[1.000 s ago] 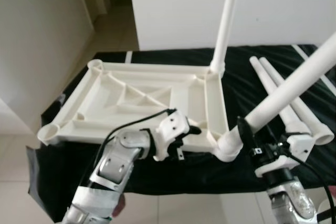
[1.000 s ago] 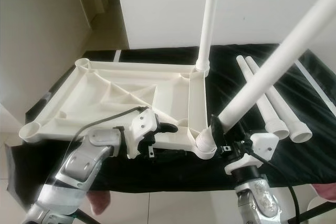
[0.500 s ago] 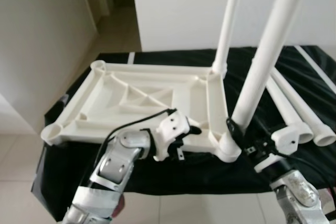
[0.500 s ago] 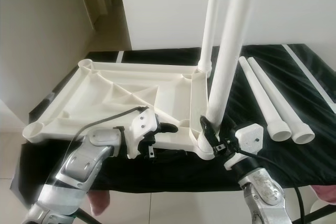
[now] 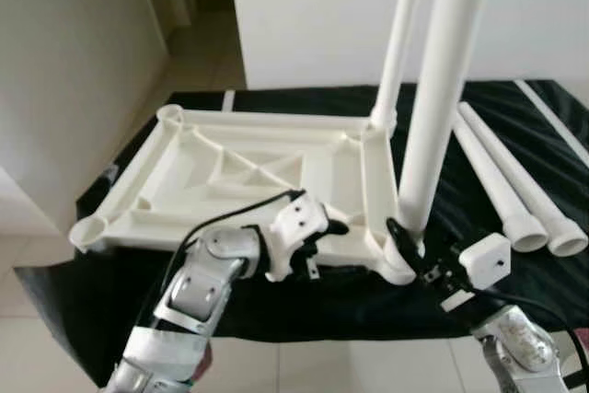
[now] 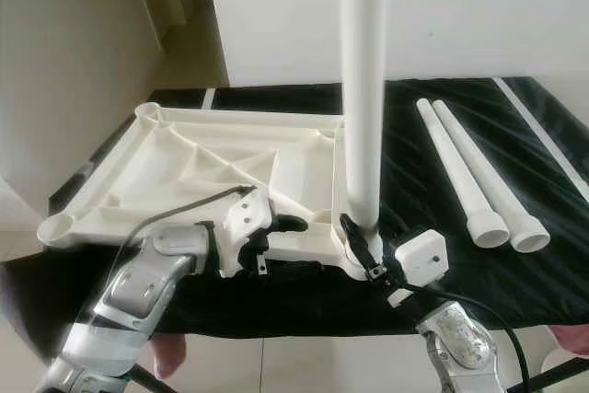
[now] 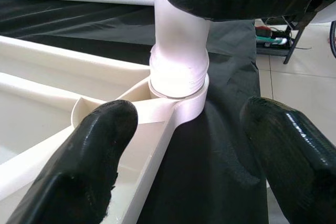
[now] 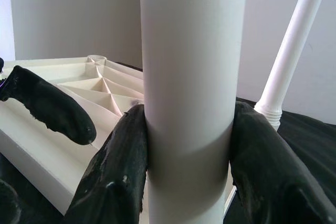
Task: Building children table
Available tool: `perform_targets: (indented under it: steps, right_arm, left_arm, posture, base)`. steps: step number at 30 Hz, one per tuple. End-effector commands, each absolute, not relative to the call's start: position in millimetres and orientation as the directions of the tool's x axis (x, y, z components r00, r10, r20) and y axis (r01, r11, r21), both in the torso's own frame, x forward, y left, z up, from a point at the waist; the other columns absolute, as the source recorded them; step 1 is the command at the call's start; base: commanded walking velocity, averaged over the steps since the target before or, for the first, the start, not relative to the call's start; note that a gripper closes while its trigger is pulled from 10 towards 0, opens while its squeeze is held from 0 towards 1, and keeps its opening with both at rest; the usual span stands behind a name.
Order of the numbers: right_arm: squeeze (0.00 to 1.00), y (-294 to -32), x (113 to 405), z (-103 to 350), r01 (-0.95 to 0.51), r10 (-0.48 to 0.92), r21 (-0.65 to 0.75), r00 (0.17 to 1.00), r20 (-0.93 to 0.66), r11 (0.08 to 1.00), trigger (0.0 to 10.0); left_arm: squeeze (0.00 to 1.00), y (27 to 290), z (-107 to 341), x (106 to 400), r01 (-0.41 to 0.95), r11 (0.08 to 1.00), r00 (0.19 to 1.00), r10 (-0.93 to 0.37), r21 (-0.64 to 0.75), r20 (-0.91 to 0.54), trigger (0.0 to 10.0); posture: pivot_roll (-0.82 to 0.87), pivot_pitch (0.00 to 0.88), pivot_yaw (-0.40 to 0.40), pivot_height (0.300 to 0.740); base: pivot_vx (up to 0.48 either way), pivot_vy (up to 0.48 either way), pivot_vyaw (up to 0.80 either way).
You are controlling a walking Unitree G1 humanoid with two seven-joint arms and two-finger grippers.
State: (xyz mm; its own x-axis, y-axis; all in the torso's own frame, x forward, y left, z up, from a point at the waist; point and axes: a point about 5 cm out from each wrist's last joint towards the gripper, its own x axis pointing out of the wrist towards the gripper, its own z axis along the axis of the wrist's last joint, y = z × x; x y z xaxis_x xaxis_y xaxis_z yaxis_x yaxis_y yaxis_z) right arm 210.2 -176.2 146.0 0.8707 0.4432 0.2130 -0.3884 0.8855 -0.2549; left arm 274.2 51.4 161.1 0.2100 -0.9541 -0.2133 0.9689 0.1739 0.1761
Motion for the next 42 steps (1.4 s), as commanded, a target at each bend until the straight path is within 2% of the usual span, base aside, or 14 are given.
perform_targets:
  steps: [1, 3, 5, 7, 13, 18, 19, 21, 30, 32, 42]
  right_arm:
    - [0.0, -180.3, 208.6, 118.1, -0.4, 0.421, -0.202, 0.904, 0.071, 0.894, 10.0]
    - [0.0, -181.9, 209.5, 117.6, -0.391, 0.409, -0.179, 0.91, 0.074, 0.903, 10.0]
    - [0.0, -188.6, 212.3, 116.7, -0.338, 0.34, -0.032, 0.936, 0.09, 0.941, 10.0]
    - [0.0, -191.3, 212.5, 116.2, -0.313, 0.307, 0.04, 0.946, 0.101, 0.949, 10.0]
    - [0.0, -191.4, 206.2, 113.5, -0.282, 0.27, 0.101, 0.955, 0.122, 0.954, 10.0]
    - [0.0, -188.2, 205.2, 109.6, -0.285, 0.275, 0.09, 0.955, 0.108, 0.954, 10.0]
    - [0.0, -184.4, 207.3, 112.7, -0.316, 0.312, 0.02, 0.943, 0.117, 0.948, 10.0]
    - [0.0, -183.6, 207.9, 113.8, -0.324, 0.322, 0.002, 0.939, 0.118, 0.946, 10.0]
    - [0.0, -193.4, 213.2, 111.7, -0.309, 0.308, 0.005, 0.949, 0.074, 0.951, 10.0]
    - [0.0, -193.2, 218.2, 116.2, -0.352, 0.355, -0.054, 0.933, 0.068, 0.935, 10.0]
    - [0.0, -187.5, 226.4, 116.2, -0.481, 0.488, -0.13, 0.873, 0.019, 0.867, 10.0]
  left_arm:
    - [0.0, 53.7, 162.0, 279.4, 0.951, 0.249, 0.284, -0.937, 0.181, -0.203, 10.0]
    - [0.0, 53.2, 162.6, 279.7, 0.952, 0.248, 0.283, -0.938, 0.182, -0.203, 10.0]
    - [0.0, 52.8, 163.5, 280.4, 0.951, 0.248, 0.283, -0.937, 0.184, -0.203, 10.0]
    - [0.0, 52.7, 163.7, 280.5, 0.951, 0.249, 0.284, -0.937, 0.184, -0.203, 10.0]
    - [0.0, 54.2, 164.0, 280.8, 0.949, 0.258, 0.293, -0.935, 0.181, -0.2, 10.0]
    - [0.0, 54.6, 163.7, 280.7, 0.95, 0.258, 0.292, -0.935, 0.179, -0.2, 10.0]
    - [0.0, 53.6, 163.7, 280.9, 0.95, 0.254, 0.289, -0.936, 0.18, -0.2, 10.0]
    - [0.0, 53.4, 163.7, 281.0, 0.95, 0.253, 0.288, -0.936, 0.181, -0.201, 10.0]
    - [0.0, 53.4, 164.5, 282.6, 0.95, 0.256, 0.291, -0.936, 0.181, -0.199, 10.0]
    - [0.0, 53.4, 164.4, 281.9, 0.952, 0.251, 0.284, -0.938, 0.178, -0.199, 10.0]
    - [0.0, 54.7, 165.8, 283.4, 0.949, 0.258, 0.293, -0.936, 0.183, -0.196, 10.0]
  posture:
    - [0.0, 0.0, 0.052, 0.74]
    - [0.0, 0.0, 0.056, 0.74]
    - [0.0, 0.0, 0.056, 0.74]
    - [0.0, 0.0, 0.054, 0.74]
    - [0.0, 0.0, 0.052, 0.74]
    - [0.0, 0.0, 0.055, 0.74]
    - [0.0, 0.0, 0.058, 0.74]
    - [0.0, 0.0, 0.058, 0.74]
    - [0.0, 0.0, 0.057, 0.74]
    - [-0.01, 0.0, 0.06, 0.74]
    - [0.01, 0.0, 0.053, 0.74]
  base:
    - [0.0, 0.0, 0.0]
    - [0.0, 0.0, 0.0]
    - [0.0, 0.0, 0.0]
    - [0.0, 0.0, 0.0]
    - [0.0, 0.0, 0.0]
    - [0.0, 0.0, 0.0]
    - [0.0, 0.0, 0.0]
    - [0.0, 0.0, 0.0]
    - [0.0, 0.0, 0.0]
    - [0.0, 0.0, 0.0]
    - [0.0, 0.0, 0.0]
